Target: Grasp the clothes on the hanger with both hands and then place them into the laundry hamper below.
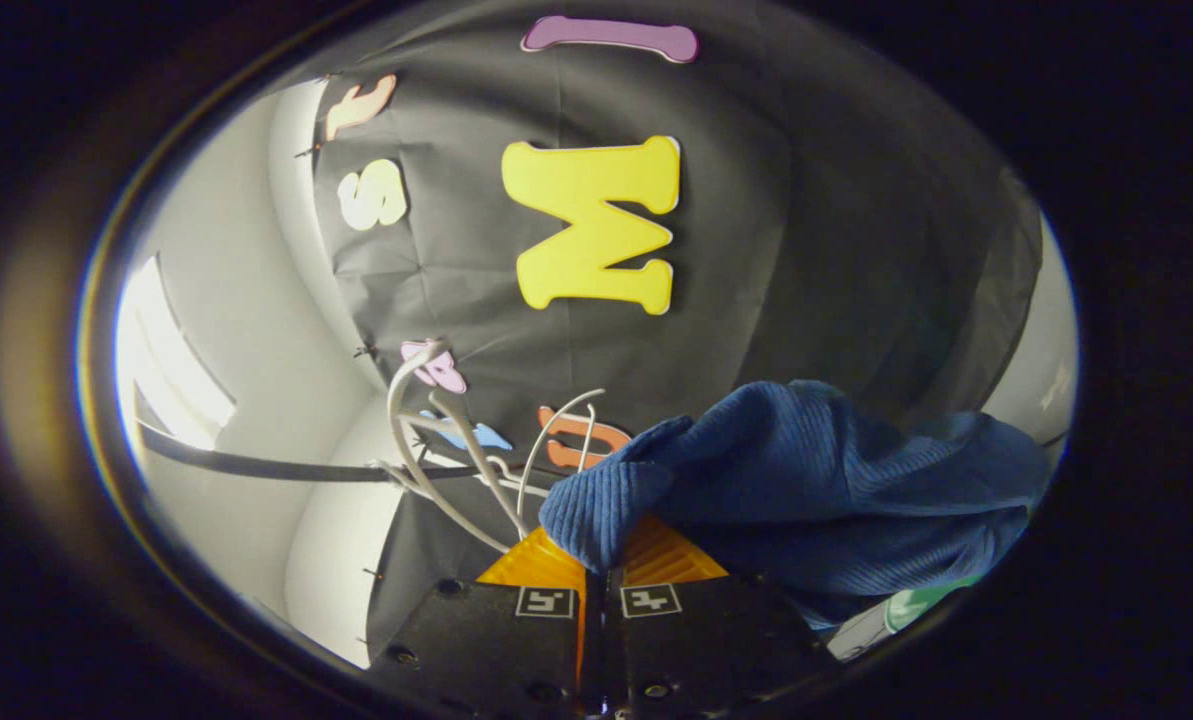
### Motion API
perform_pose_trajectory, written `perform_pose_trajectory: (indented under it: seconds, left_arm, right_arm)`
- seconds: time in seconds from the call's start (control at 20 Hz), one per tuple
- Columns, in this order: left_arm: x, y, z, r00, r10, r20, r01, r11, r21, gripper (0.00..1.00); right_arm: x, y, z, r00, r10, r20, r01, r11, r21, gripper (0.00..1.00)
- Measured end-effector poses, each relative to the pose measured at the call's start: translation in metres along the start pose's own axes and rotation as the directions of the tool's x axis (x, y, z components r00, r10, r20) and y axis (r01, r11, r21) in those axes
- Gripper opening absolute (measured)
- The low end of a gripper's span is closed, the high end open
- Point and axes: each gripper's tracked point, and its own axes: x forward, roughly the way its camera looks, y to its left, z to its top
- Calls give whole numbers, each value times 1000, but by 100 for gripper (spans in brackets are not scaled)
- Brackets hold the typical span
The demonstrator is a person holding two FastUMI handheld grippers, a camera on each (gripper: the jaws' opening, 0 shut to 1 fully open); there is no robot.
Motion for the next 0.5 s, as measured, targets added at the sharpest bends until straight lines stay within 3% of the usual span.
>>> perform_pose_trajectory:
  seconds: [0.25,0.5]
  left_arm:
    - [-17,-28,-6,999,-7,-46,11,995,99,0]
    - [-26,-63,-18,993,-50,-103,61,992,111,0]
  right_arm:
    - [15,31,-59,998,-17,-66,11,996,-93,4]
    - [35,59,-116,994,-2,-108,-8,995,-97,4]
